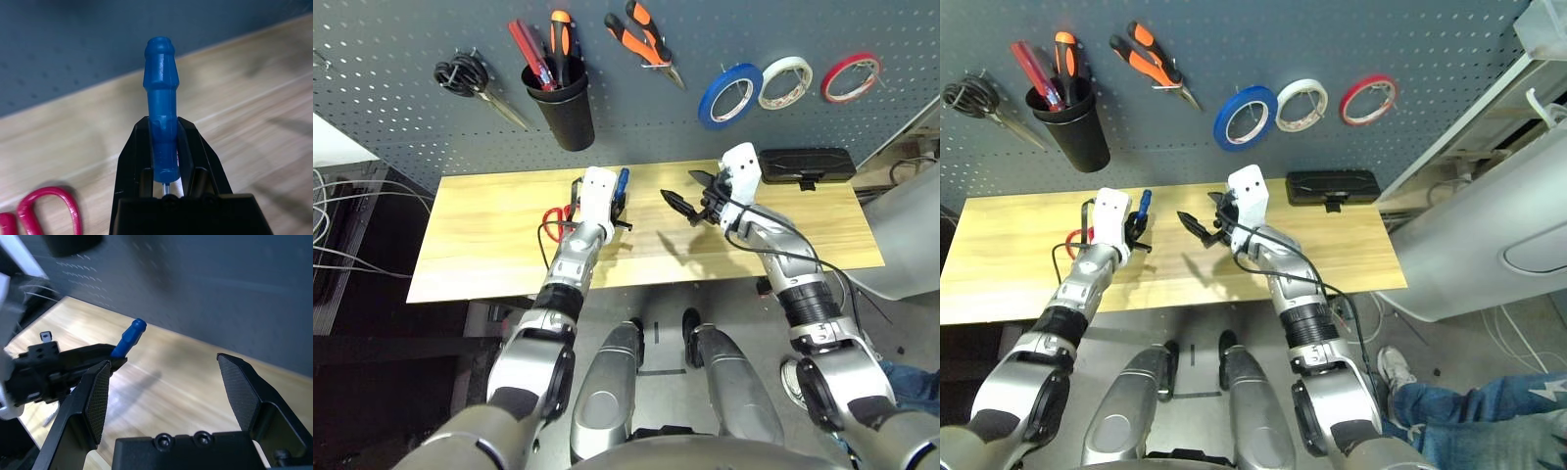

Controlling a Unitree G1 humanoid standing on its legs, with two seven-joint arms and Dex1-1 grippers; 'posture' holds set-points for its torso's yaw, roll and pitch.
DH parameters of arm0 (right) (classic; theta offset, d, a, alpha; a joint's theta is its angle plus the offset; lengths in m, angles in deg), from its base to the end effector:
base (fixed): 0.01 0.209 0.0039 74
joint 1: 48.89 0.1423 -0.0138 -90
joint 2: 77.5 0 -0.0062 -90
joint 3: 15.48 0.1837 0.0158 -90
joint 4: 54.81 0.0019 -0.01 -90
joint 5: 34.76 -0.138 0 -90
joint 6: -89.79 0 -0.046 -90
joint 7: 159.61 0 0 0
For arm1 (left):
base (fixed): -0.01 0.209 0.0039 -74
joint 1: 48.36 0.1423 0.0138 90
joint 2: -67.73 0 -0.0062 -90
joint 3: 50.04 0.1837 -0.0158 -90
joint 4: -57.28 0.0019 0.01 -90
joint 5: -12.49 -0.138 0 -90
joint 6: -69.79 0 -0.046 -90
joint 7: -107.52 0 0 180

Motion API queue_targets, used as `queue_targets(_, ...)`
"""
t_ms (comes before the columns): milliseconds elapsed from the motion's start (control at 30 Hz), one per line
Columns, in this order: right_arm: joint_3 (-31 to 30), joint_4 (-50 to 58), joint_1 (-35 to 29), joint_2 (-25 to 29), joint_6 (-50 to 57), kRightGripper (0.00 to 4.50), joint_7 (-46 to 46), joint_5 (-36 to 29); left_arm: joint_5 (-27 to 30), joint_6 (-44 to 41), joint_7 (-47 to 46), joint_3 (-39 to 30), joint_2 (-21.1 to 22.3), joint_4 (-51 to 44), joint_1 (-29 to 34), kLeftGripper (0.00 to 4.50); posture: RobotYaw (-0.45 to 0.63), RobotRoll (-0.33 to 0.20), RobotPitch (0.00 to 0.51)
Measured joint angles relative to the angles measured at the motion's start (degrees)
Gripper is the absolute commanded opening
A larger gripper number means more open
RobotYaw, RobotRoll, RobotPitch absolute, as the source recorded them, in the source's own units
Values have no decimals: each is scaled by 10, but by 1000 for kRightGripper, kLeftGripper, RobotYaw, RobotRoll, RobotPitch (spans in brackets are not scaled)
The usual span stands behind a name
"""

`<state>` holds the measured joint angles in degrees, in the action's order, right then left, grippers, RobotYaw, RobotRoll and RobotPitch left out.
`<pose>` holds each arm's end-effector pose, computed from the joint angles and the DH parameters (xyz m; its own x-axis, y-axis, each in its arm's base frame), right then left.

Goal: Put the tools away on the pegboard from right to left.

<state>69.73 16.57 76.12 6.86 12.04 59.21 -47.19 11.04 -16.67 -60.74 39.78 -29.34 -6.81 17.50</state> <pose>0.3094 -0.1359 0.1248 0.6509 0.7591 0.0058 -0.7580 0.6504 -0.0491 0.2823 0.1641 0.0629 0.9676 -0.2516 -0.0194 0.2506 0.9494 0.1892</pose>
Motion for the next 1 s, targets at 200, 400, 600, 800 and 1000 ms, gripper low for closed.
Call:
queue_targets(200, -4, 48, 10, 23, 29, 4500, 56, -18, 35, 16, 73, 19, 16, -160, 69, 591, 164, 0, 238)
queue_targets(400, -7, 83, 26, 33, 72, 4500, 94, -37, 86, 9, 106, 24, 12, -249, 55, 591, 167, 0, 234)
queue_targets(600, -9, 97, 42, 33, 82, 4500, 111, -48, 111, -1, 107, 18, 11, -285, -7, 591, 164, 0, 231)
queue_targets(800, -9, 84, 62, 20, 64, 4500, 102, -47, 126, 1, 85, -13, 8, -278, -93, 591, 170, 0, 232)
queue_targets(1000, -9, 60, 70, 12, 42, 4500, 92, -45, 133, 27, 71, -42, 5, -233, -144, 591, 180, 0, 234)
